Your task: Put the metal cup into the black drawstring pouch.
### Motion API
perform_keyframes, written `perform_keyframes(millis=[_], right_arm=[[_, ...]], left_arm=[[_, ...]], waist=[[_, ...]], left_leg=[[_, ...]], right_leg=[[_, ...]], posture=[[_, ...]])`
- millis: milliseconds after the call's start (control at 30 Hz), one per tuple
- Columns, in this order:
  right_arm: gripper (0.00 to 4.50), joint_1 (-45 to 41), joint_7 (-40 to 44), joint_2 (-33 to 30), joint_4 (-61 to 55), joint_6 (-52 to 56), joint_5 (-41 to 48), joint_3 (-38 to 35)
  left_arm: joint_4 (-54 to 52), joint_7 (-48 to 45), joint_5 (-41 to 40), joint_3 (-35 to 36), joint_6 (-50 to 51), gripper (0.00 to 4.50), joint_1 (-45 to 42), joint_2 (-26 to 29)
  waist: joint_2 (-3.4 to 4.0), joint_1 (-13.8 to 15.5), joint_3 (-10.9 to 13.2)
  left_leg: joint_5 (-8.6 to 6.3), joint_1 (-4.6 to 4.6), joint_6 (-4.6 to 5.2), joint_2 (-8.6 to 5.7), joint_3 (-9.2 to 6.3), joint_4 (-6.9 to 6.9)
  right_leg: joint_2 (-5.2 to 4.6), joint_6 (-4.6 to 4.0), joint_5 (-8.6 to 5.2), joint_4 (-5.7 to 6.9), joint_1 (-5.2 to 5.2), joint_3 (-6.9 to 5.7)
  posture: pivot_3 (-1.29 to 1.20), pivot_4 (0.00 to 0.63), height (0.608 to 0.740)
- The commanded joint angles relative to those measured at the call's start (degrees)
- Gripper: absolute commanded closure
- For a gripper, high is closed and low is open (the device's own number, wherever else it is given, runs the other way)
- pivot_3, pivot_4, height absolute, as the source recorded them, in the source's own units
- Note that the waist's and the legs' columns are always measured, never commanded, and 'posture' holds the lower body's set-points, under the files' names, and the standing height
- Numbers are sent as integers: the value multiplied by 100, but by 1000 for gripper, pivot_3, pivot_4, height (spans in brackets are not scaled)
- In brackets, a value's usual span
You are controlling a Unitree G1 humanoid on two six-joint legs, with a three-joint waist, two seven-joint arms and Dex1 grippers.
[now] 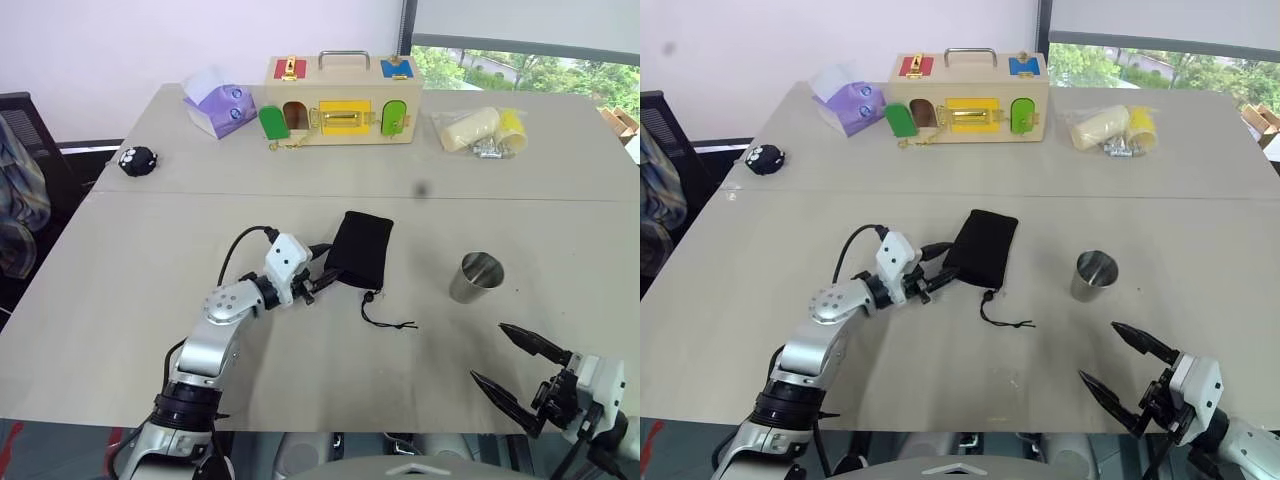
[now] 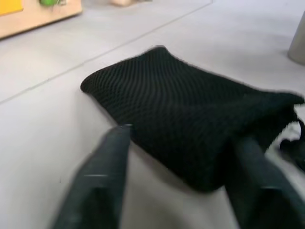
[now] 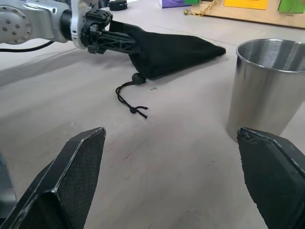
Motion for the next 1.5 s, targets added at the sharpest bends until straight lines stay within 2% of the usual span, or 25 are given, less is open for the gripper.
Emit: perform_keyframes(millis=[33, 67, 233, 333, 467, 533, 633, 733, 800, 867, 933, 967, 1000, 1133, 1233, 1367, 1500], right_arm=[[0, 88, -108, 0, -351, -112, 108, -95], [0, 53, -168, -23, -444, -74, 142, -126], [0, -609, -961, -319, -959, 536, 37, -376], [0, -1200, -1416, -831, -1237, 1386, -43, -428], [0, -1977, -1563, -1507, -1309, 2062, -352, -231], [0, -2210, -1391, -1747, -1229, 2124, -483, -82], [0, -2426, -1197, -2174, -855, 1936, -1235, 296], [756, -2329, -810, -2542, -635, 1600, -1579, 332], [1711, -2336, -653, -2718, -545, 1414, -1731, 311], [2409, -2346, -547, -2840, -468, 1249, -1894, 326], [3368, -2332, -486, -2983, -366, 1129, -2174, 365], [3984, -2313, -445, -3049, -323, 1062, -2291, 375], [4376, -2295, -416, -3091, -294, 1017, -2373, 371], [4450, -2273, -449, -3147, -290, 1065, -2495, 182], [4450, -2615, -674, -2874, -602, 1631, -2019, 136], [4450, -3614, -1291, -1951, -1770, 3039, -683, 887], [4450, -4169, -1687, -1478, -2116, 3989, -341, 1512]], left_arm=[[-18, -41, -14, -16, -149, 3975, -66, -28], [-1, -42, -12, -15, -158, 4470, -77, -31], [72, -5, 8, -9, -174, 4470, -153, -61], [63, 118, 42, -3, -129, 4470, -203, -117], [61, 457, 180, 32, -30, 4470, -258, -218], [42, 616, 214, 52, 54, 4470, -278, -274], [-74, 936, 303, 97, 237, 4470, -280, -366], [-225, 1393, 345, 249, 549, 4500, -320, -508], [-290, 1725, 358, 367, 849, 4500, -389, -636], [-349, 1940, 332, 429, 1095, 4500, -469, -746], [-423, 2045, 297, 450, 1288, 4500, -528, -818], [-465, 2079, 287, 447, 1379, 4500, -548, -837], [-506, 2102, 279, 441, 1453, 4500, -558, -848], [-706, 2180, 209, 441, 1885, 4500, -563, -893], [-807, 2282, 155, 418, 2324, 4500, -627, -962], [-928, 2559, 123, 219, 3334, 4500, -1145, -1243], [-1050, 2705, 64, 191, 4017, 4500, -1637, -1466]], waist=[[0, -1, 0], [0, -2, 0], [0, -11, 0], [-3, -4, -2], [-7, 5, -1], [-12, 14, -4], [-15, 15, -3], [-26, 7, 3], [-30, 3, 4], [-35, 3, 7], [-36, 4, 6], [-36, 3, 6], [-36, 2, 6], [-44, 3, 2], [-47, 4, 4], [-55, -9, 10], [-69, 13, 13]], left_leg=[[0, 1, 0, 0, 0, 0], [0, 2, 0, 0, 0, 0], [1, 5, -1, 0, 0, 7], [1, 4, -1, 0, 3, 20], [1, 3, 0, 0, 2, 22], [1, 2, 0, -1, 0, 22], [1, -2, 0, -1, 1, 20], [1, -6, 1, -5, 6, 27], [1, -5, 1, -5, 3, 32], [1, -4, 1, -4, 0, 32], [2, -3, 0, -3, -2, 32], [2, -3, 0, -3, -2, 34], [2, -3, 0, -3, -1, 34], [2, -2, -1, -3, -2, 35], [3, -2, -1, -3, -2, 40], [7, -3, -8, 0, -8, 47], [11, -6, -16, 0, -19, 47]], right_leg=[[0, 0, 0, 2, 0, 0], [0, 0, 0, 4, 0, 0], [-1, 0, 0, 16, -1, 3], [-3, 0, 0, 25, -1, 5], [-1, -1, 0, 30, -1, 4], [2, -1, 0, 32, -1, 0], [4, 0, 0, 31, -2, -1], [1, 7, -2, 27, 0, 1], [2, 8, -2, 32, 1, 0], [4, 8, -3, 36, 1, 0], [5, 8, -3, 40, 1, -1], [5, 8, -3, 41, 1, -1], [4, 8, -3, 41, 1, 1], [4, 8, -3, 40, 4, 0], [4, 8, -3, 40, 6, 0], [7, 8, -3, 46, 4, 0], [10, 6, -3, 50, 5, -4]], posture=[[0, 150, 740], [0, 150, 740], [0, 150, 740], [0, 150, 740], [0, 150, 740], [0, 150, 740], [0, 150, 740], [0, 150, 740], [0, 150, 740], [0, 150, 740], [0, 150, 740], [0, 150, 740], [0, 150, 740], [0, 150, 740], [0, 150, 740], [0, 150, 740], [0, 150, 740]])
